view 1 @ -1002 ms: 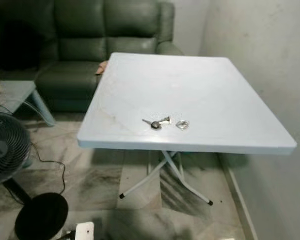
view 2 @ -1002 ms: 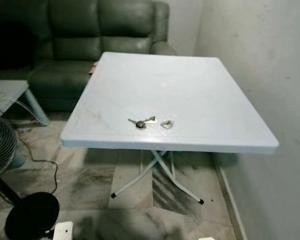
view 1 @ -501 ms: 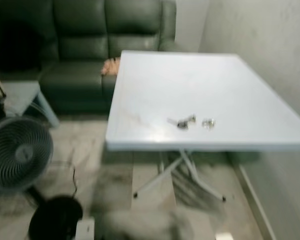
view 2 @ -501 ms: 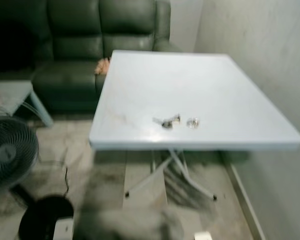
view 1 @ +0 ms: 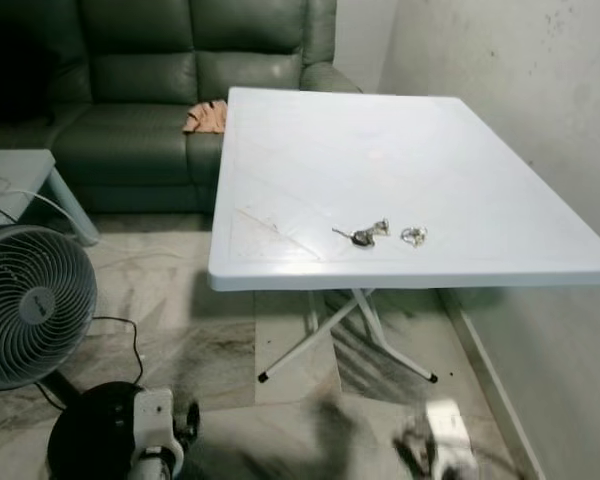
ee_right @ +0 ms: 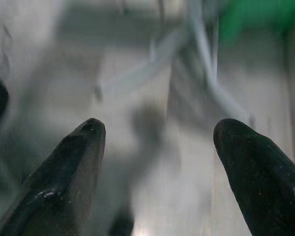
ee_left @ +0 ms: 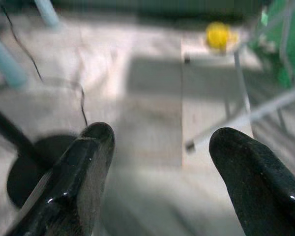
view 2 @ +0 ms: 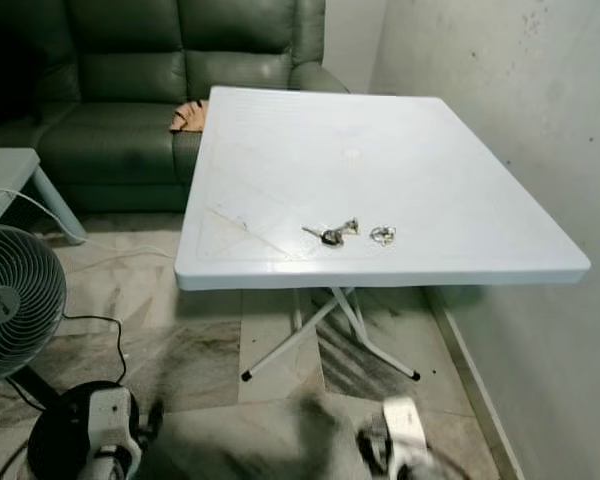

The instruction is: Hang keys on a hook

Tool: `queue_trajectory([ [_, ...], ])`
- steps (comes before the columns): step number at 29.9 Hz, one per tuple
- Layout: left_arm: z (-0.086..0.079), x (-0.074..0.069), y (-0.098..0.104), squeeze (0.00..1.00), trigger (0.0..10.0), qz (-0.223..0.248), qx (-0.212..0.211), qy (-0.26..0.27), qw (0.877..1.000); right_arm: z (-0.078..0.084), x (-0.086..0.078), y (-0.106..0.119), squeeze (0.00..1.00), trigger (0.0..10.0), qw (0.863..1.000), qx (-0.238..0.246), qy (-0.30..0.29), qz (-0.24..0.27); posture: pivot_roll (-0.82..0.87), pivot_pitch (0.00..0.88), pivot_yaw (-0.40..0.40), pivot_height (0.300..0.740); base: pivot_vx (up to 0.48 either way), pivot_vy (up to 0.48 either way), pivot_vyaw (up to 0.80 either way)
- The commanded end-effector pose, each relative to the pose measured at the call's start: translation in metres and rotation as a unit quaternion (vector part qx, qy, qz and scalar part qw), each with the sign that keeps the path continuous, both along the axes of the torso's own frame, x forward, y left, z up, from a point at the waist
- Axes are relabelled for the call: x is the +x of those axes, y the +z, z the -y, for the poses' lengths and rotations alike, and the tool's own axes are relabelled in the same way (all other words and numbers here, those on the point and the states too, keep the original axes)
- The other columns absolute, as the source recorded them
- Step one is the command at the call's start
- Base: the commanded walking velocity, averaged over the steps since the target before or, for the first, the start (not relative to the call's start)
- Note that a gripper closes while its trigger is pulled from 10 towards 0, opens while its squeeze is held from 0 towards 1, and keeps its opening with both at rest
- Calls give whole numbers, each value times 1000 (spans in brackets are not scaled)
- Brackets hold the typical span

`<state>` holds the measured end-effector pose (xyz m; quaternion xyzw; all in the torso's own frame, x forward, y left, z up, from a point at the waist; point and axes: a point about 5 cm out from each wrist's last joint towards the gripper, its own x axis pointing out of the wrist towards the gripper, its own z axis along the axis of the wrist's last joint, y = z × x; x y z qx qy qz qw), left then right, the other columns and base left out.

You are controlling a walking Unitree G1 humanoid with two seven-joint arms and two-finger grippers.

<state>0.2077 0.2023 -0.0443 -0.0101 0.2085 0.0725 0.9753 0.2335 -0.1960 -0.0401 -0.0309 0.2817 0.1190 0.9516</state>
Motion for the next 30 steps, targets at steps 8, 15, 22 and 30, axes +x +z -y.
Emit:
queue_trajectory([
  [8,10,12,35,0,10000,134,10,-15,991,-21,28,38,0,10000,988,51,39,139,-35,0,-58,740,0,0,0],
  [15,21,10,62,0,10000,198,24,-34,979,-32,34,65,0,10000,973,77,54,213,-32,0,-61,740,0,0,0],
  [22,23,8,81,0,10000,218,44,-40,974,-37,33,81,0,10000,965,89,61,239,-31,0,-60,740,0,0,0],
  [30,20,16,132,0,10000,274,28,-19,961,-51,44,133,0,10000,939,114,71,317,-29,0,-55,740,0,0,0],
])
